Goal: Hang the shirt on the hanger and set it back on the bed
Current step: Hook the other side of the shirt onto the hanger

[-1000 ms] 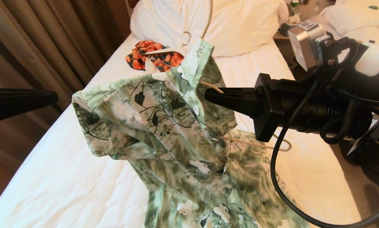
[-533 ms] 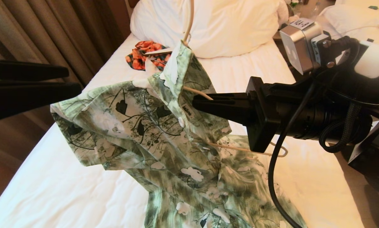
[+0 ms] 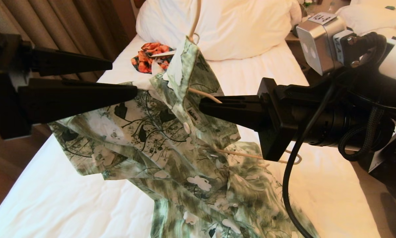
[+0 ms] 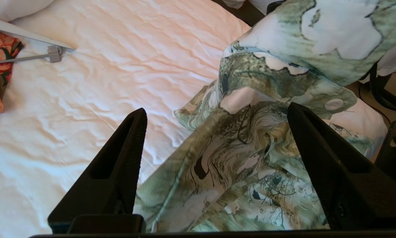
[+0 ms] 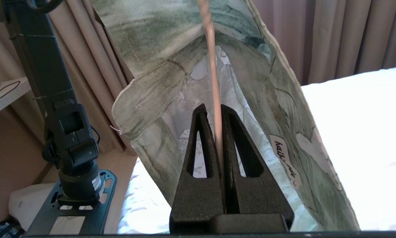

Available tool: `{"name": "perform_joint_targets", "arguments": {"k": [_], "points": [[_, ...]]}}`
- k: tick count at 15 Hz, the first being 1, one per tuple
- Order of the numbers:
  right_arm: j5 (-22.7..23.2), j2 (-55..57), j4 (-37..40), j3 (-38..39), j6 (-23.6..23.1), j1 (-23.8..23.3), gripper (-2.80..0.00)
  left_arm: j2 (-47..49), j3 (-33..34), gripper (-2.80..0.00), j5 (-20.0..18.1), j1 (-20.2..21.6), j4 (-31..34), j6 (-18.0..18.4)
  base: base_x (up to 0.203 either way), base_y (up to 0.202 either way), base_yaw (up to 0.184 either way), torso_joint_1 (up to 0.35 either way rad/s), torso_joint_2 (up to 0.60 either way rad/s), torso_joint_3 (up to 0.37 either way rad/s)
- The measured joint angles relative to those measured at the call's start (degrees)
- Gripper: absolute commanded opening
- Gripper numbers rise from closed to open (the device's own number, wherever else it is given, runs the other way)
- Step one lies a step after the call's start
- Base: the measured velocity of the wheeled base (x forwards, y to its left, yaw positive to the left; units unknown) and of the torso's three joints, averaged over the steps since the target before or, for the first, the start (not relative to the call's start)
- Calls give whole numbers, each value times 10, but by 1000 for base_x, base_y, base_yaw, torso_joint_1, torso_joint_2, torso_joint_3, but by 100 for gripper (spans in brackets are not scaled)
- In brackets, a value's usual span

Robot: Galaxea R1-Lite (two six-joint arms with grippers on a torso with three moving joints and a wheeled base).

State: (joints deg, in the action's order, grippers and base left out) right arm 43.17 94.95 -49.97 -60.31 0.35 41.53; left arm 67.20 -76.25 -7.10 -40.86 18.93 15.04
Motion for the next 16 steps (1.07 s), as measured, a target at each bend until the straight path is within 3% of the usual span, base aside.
{"name": "perform_joint_targets", "arguments": {"k": [4,10,12,16], "points": [[1,-3,0,1,0,2,-280,28,-16,0,-7,2,0,1,0,0,0,0,0,0],[1,-5,0,-1,0,5,-280,55,-26,0,-57,14,1,3,0,0,0,0,0,0],[0,-5,4,-10,0,10,-280,61,-26,0,-77,14,4,20,0,0,0,0,0,0],[1,-14,23,-19,0,12,-280,76,-26,0,-82,13,3,23,0,0,0,0,0,0]]}}
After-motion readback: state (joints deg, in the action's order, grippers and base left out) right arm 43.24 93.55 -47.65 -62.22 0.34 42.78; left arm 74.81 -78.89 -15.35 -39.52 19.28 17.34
